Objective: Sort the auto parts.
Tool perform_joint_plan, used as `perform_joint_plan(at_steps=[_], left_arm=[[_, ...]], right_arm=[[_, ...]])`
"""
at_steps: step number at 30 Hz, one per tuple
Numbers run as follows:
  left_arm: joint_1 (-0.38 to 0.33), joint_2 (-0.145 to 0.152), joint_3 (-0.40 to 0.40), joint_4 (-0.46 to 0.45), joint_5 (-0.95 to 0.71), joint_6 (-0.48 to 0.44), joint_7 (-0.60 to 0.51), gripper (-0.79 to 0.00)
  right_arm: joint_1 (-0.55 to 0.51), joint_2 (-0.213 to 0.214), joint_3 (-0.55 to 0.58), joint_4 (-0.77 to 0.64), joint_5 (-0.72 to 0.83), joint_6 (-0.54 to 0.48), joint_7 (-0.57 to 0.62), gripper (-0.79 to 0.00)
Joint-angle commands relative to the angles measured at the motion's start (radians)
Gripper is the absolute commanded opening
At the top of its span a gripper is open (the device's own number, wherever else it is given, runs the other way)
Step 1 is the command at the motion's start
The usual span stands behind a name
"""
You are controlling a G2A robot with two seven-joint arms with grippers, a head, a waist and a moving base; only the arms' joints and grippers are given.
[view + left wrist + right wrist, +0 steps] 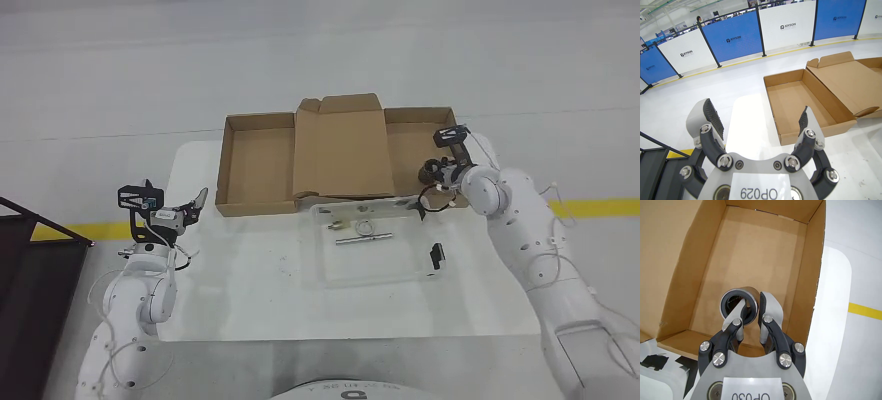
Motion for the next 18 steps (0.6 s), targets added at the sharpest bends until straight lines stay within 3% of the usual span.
perform_joint_plan(at_steps=[1, 7, 18], left_arm=[[0.0, 0.0, 0.0, 0.0, 0.0, 0.0, 0.0, 0.0], [0.0, 0.0, 0.0, 0.0, 0.0, 0.0, 0.0, 0.0], [0.0, 0.0, 0.0, 0.0, 0.0, 0.0, 0.0, 0.0]], right_arm=[[-0.007, 0.002, 0.012, -0.014, 0.0, 0.004, -0.007, 0.0], [-0.061, 0.014, 0.078, -0.096, 0.079, -0.084, -0.052, 0.0], [-0.061, 0.014, 0.078, -0.096, 0.079, -0.084, -0.052, 0.0]])
